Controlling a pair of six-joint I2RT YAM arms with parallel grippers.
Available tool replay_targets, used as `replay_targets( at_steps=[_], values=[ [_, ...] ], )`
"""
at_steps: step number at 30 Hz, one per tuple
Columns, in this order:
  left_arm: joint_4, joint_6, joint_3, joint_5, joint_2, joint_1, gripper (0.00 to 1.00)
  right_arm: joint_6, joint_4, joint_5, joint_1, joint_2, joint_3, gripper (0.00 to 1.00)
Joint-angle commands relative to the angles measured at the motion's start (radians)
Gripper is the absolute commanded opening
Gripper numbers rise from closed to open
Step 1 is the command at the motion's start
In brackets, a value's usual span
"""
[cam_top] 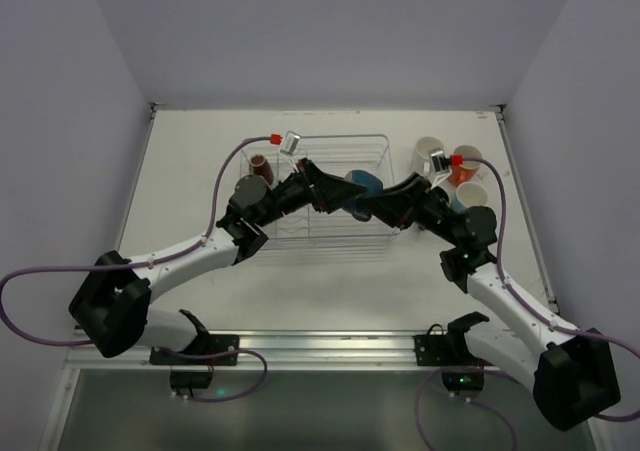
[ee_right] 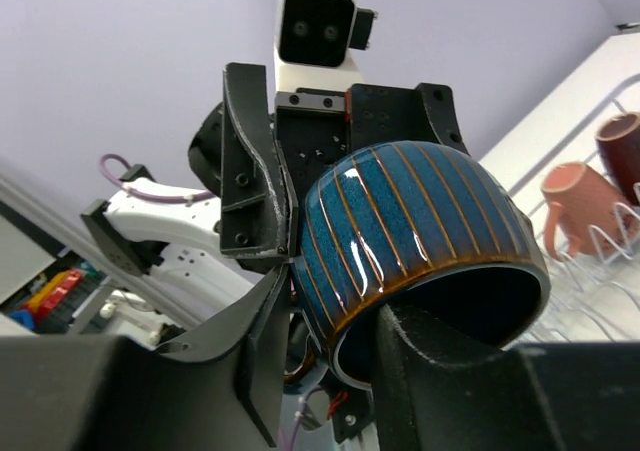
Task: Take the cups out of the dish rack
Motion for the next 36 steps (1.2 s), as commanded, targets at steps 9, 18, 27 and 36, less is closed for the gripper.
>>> replay_targets(
  at_steps=[9,18,27,36],
  values=[
    [0.146,-0.043,-0.001,0.010,-0.044,-0.024,0.98,0.112,0.279,-0.015,0.017,0.070,0.041,0.09],
    [-0.223,0.173,0.060,-0.106,-0.142,-0.023,1.00,-0.035,0.010,0.109,0.017,-0.145,0.010,0.00],
    [-0.440,0.317,0.088,-0.210,-0.207,-0.023,1.00,-0.167,-0.365,0.158,0.017,-0.240,0.040,0.00],
    [-0.772,0.562,0.143,-0.324,-0.307,-0.024,1.00,-0.372,-1.014,0.380,0.016,-0.416,0.090,0.00]
  ],
)
